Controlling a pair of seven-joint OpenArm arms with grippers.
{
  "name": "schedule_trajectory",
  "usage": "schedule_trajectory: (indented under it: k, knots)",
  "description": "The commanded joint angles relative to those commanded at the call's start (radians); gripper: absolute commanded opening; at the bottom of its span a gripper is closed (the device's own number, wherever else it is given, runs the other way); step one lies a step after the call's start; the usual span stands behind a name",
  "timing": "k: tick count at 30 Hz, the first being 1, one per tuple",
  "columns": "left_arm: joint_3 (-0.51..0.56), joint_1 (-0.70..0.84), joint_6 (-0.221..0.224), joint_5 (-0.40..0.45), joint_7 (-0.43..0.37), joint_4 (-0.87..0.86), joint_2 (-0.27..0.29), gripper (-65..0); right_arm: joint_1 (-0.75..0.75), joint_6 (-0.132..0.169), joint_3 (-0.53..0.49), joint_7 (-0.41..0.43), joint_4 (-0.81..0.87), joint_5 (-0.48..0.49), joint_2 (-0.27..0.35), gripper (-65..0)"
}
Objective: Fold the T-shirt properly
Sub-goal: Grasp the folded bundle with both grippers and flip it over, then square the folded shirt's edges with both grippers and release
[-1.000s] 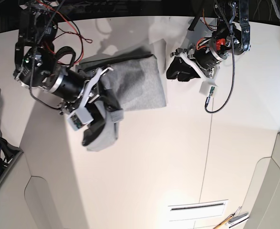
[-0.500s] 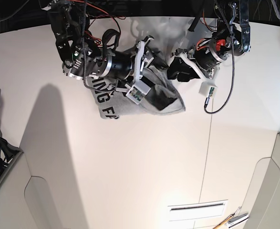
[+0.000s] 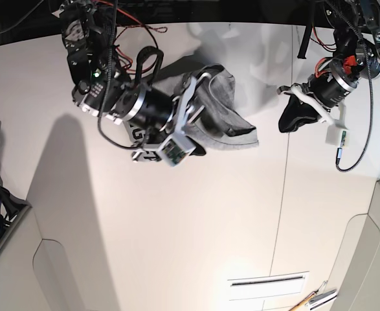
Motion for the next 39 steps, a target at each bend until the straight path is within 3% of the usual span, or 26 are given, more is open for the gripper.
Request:
schedule_trajectory:
  k: [2,6,11,14,18,24,27,35,36,39]
  knots:
    - [0.008,0.026,0.0,-0.01,-0.003,0.087,0.0,-65.0,0.032,-0.035,0.07,0.0,-0.004,-0.026,0.0,-65.0]
    - [0.053,0.055,0.0,-0.035,-0.003,0.14,0.005,-65.0,0.08,-0.039,0.19,0.009,-0.066,-0.021,0.0,-65.0]
    - [0.245,0.069,0.0,-0.018,-0.003,0.139,0.005,-65.0,0.135,-0.033,0.233,0.057,-0.263,0.013,0.0,-65.0]
    - [0.359,0.074,0.008,0.033,-0.003,0.132,0.005,-65.0,0.162,0.03,0.233,0.059,-0.373,0.069,0.0,-65.0]
    - [0.43,0.09,0.046,0.087,-0.017,0.079,0.005,-65.0,0.161,0.057,0.233,0.06,-0.438,0.106,0.0,-65.0]
    - [0.414,0.072,0.053,0.221,-0.071,-0.045,0.005,-65.0,0.159,0.056,0.233,0.059,-0.449,0.105,0.001,-65.0]
    - [0.355,0.043,0.095,0.221,-0.072,-0.085,0.005,-65.0,0.159,0.056,0.233,0.059,-0.449,0.106,0.0,-65.0]
    - [0.146,0.002,0.095,0.216,-0.081,-0.091,0.004,-65.0,0.159,0.056,0.233,0.059,-0.449,0.106,0.0,-65.0]
    - [0.133,0.001,0.09,0.19,-0.073,-0.09,0.002,-65.0,0.159,0.056,0.233,0.06,-0.449,0.106,0.0,-65.0]
    - [0.116,0.003,-0.013,0.087,-0.024,-0.071,-0.001,-65.0,0.16,0.056,0.233,0.06,-0.449,0.098,0.001,-65.0]
